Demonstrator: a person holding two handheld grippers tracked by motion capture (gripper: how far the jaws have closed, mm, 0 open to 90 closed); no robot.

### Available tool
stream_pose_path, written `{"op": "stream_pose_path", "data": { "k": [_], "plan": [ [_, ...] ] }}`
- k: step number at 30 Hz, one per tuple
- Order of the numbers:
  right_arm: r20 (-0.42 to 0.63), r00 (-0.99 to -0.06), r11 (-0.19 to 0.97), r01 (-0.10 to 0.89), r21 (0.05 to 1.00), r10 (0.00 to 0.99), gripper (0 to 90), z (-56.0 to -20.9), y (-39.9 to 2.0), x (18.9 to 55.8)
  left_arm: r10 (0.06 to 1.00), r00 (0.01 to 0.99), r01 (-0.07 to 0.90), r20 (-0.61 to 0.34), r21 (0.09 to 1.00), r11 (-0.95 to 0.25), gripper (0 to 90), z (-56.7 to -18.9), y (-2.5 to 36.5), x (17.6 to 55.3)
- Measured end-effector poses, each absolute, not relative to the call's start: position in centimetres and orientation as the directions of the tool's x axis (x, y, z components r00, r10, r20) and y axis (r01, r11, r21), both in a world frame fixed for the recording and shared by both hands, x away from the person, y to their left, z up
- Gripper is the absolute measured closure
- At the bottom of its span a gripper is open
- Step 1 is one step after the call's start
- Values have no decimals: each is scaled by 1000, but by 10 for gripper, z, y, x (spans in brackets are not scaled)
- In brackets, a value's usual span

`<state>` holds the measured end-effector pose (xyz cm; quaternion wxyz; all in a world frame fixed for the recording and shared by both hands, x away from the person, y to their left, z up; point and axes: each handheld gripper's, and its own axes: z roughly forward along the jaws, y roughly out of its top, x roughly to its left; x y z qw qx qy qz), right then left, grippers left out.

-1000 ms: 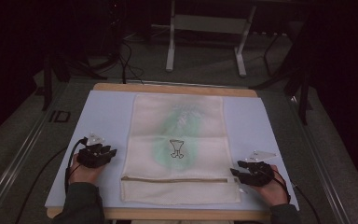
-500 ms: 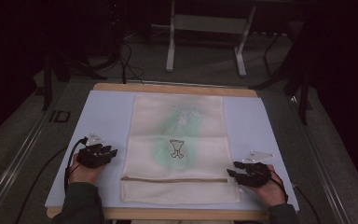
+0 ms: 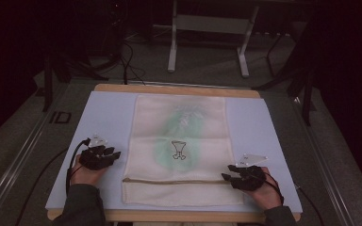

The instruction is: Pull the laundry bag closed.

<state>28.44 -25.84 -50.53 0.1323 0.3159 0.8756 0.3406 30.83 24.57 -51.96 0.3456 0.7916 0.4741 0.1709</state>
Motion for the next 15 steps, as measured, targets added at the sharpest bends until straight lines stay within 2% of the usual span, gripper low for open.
{"op": "stream_pose_path", "data": {
  "k": [15],
  "plan": [
    [-26,-808,610,424,670,589,548,-507,-232,279,861,506,625,-51,709,-326,627,-519,241,309]
  ]
}}
